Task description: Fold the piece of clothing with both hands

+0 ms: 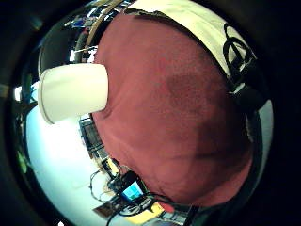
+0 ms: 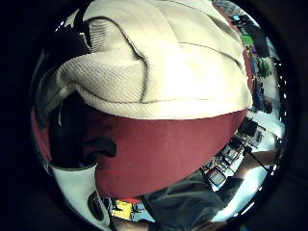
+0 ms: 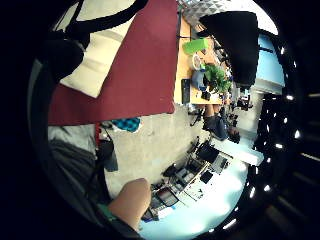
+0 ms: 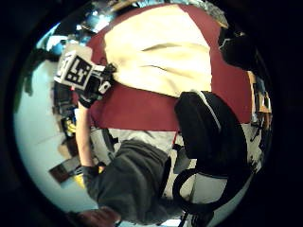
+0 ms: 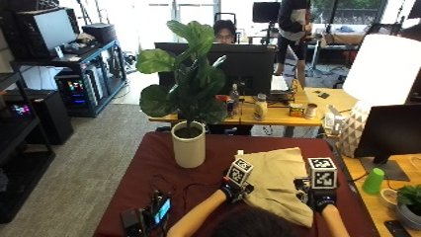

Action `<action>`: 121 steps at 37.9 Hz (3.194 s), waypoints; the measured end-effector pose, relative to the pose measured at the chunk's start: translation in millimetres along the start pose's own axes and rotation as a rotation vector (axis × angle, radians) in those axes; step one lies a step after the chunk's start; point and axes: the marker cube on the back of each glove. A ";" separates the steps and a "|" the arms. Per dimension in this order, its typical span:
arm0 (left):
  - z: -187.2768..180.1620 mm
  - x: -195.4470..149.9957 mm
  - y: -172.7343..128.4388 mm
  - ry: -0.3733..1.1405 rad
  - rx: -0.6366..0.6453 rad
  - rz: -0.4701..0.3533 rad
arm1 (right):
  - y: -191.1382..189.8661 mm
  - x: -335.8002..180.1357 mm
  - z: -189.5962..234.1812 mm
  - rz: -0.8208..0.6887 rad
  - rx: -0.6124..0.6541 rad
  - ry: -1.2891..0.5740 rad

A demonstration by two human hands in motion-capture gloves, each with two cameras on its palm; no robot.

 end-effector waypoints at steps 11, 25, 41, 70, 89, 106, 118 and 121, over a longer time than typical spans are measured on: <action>-41.6 -0.2 -12.3 -0.055 -0.007 0.023 | -3.0 0.6 1.7 -0.034 -0.015 -0.015; -110.8 -17.0 -35.9 -0.174 0.144 -0.110 | -29.3 -9.3 18.2 -0.072 -0.016 -0.036; -145.3 -24.0 -38.7 -0.168 0.242 -0.163 | -89.8 -46.5 130.1 -0.033 -0.135 -0.081; -49.2 -20.0 73.7 0.104 0.019 0.333 | 6.8 -27.0 -2.2 -0.225 -0.148 0.111; -20.6 -92.3 -15.2 0.274 -0.209 -0.368 | -165.0 -88.9 -5.8 0.105 0.251 0.035; -46.7 -24.5 42.3 0.237 0.073 -0.090 | -160.4 -16.2 23.1 0.180 0.188 -0.018; 8.8 -20.9 16.7 0.093 0.053 -0.203 | -168.8 -0.1 121.6 0.303 -0.093 -0.178; 19.7 -15.1 13.5 0.111 -0.043 -0.164 | -149.9 -11.1 124.2 0.291 -0.158 -0.204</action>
